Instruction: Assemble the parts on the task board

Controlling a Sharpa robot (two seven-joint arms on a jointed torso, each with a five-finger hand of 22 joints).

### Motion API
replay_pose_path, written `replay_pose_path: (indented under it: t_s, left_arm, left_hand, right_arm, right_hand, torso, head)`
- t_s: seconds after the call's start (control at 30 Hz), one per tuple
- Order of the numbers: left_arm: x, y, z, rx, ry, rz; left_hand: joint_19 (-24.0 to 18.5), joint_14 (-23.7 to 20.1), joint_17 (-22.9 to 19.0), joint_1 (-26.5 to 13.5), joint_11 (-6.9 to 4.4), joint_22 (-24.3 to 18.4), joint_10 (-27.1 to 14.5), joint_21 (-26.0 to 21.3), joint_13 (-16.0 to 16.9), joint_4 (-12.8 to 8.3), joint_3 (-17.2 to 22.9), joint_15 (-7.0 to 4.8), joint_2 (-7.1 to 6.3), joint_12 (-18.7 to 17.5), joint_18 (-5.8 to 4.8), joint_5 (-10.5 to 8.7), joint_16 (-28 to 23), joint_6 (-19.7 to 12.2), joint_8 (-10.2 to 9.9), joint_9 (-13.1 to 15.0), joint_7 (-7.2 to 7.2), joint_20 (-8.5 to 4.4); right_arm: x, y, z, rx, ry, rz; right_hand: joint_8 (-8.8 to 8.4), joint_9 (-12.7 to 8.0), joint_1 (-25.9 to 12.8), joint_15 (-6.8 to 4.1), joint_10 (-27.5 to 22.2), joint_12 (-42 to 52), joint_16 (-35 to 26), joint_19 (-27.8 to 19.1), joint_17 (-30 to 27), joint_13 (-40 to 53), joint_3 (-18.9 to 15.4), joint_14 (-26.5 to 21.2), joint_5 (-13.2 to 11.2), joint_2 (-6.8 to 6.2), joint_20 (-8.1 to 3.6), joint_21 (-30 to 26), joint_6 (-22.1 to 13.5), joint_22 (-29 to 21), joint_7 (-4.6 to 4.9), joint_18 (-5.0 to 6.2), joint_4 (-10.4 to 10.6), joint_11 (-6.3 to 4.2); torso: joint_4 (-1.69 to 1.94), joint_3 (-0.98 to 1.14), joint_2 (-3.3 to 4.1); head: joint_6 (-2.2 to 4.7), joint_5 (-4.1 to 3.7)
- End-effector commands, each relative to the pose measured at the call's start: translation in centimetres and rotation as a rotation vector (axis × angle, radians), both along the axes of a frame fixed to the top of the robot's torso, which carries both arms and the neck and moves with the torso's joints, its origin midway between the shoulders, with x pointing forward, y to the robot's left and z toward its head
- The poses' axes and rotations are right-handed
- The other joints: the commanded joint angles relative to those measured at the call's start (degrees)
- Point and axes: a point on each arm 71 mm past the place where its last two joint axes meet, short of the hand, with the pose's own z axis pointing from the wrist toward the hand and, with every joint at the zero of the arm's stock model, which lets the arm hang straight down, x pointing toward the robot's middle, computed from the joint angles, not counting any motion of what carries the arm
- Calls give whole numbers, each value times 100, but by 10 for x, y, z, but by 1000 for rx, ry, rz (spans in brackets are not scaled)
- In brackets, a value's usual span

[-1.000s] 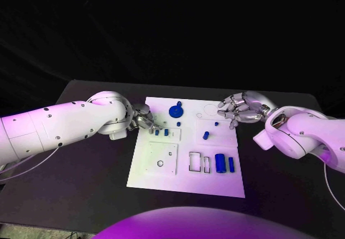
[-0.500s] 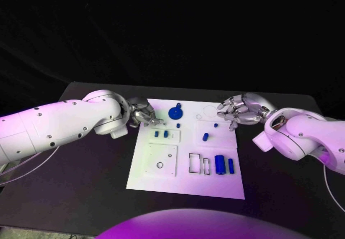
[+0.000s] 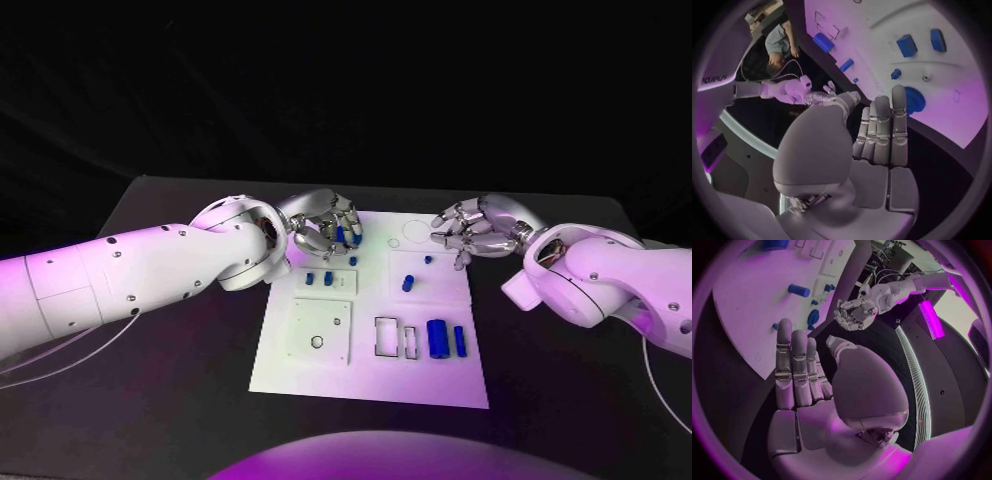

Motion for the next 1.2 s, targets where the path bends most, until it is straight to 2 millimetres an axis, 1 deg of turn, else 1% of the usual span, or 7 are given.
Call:
replay_pose_path:
  t_s: [0.03, 0.2, 0.37, 0.43, 0.57, 0.77, 1.2]
  left_arm:
    - [-3, -10, 1, 91, -194, -140]
    - [0, -18, -11, 236, -224, -188]
    - [2, -24, -17, 332, -240, -202]
    - [3, -25, -18, 361, -243, -202]
    - [4, -27, -21, 409, -237, -194]
    - [5, -28, -23, 453, -218, -184]
    - [10, -31, -27, 501, -195, -165]
  left_hand:
    - [69, 104, -19, 87, -1, 80, 63, 117, -231, -92, 8, 1, -17, -229, 54, -19, 103, 102, -199, -134, -18, 7]
    - [114, 397, 345, 95, 27, 280, 101, 396, -533, -206, 16, 30, -43, -530, 59, -16, 653, 296, -381, -263, -53, 25]
    - [167, 702, 823, 0, 14, 425, 138, 598, -645, -192, -17, 28, -76, -606, 59, -20, 1195, 381, -467, -317, -90, 33]
    - [372, 853, 1047, -61, 11, 850, 175, 953, -680, -166, -53, 22, -106, -612, -10, -27, 1439, 402, -502, -337, -104, 40]
    - [609, 1024, 1281, -148, -1, 1337, 189, 1359, -719, -110, -122, 13, -138, -622, -89, -42, 1698, 460, -524, -351, -120, 56]
    - [797, 1162, 1450, -200, 0, 1739, 171, 1695, -758, -52, -188, 13, -146, -645, -155, -51, 1897, 512, -554, -367, -114, 72]
    - [1107, 1374, 1709, -89, 30, 2455, 188, 2282, -883, 3, -115, 35, -24, -781, -268, -25, 2195, 711, -693, -421, -102, 95]
  right_arm:
    - [-1, 2, 0, 7, -5, 13]
    - [-1, 2, 0, 7, -4, 12]
    - [-1, 2, 0, 7, -3, 12]
    - [-1, 2, 0, 7, -3, 12]
    - [-1, 1, -1, 7, -2, 11]
    - [-1, 1, -1, 6, -2, 11]
    - [-1, 3, -1, 7, -1, 15]
  right_hand:
    - [6, -6, 58, 10, -29, -37, -21, 34, 9, -9, 17, -20, 26, -21, 3, -32, 33, -10, 57, 26, -9, 7]
    - [5, -8, 57, 11, -29, -39, -25, 38, 12, -16, 17, -20, 37, -23, 3, -38, 30, -16, 58, 26, -9, 7]
    - [5, -9, 58, 11, -28, -40, -28, 41, 14, -21, 17, -19, 47, -24, 4, -43, 28, -21, 59, 26, -10, 8]
    - [5, -9, 58, 11, -28, -40, -28, 41, 14, -21, 17, -19, 47, -24, 4, -43, 28, -21, 59, 26, -10, 8]
    - [4, -10, 59, 11, -27, -41, -32, 46, 16, -28, 18, -18, 60, -25, 4, -49, 25, -28, 60, 26, -11, 8]
    - [4, -10, 59, 11, -27, -41, -32, 46, 16, -28, 18, -18, 60, -25, 4, -49, 25, -28, 60, 26, -11, 8]
    - [5, -12, 57, 12, -25, -41, -35, 52, 20, -35, 18, -16, 72, -24, 4, -55, 24, -35, 60, 26, -9, 9]
  torso:
    - [-13, 1, 1]
    - [8, 4, -4]
    - [1, 0, -1]
    - [-5, 1, 2]
    - [-11, 1, 8]
    - [2, 0, 4]
    - [6, 1, -4]
  head:
    - [20, -4]
    - [24, -20]
    - [32, -18]
    - [40, -8]
    - [35, -15]
    - [20, -35]
    - [3, -21]
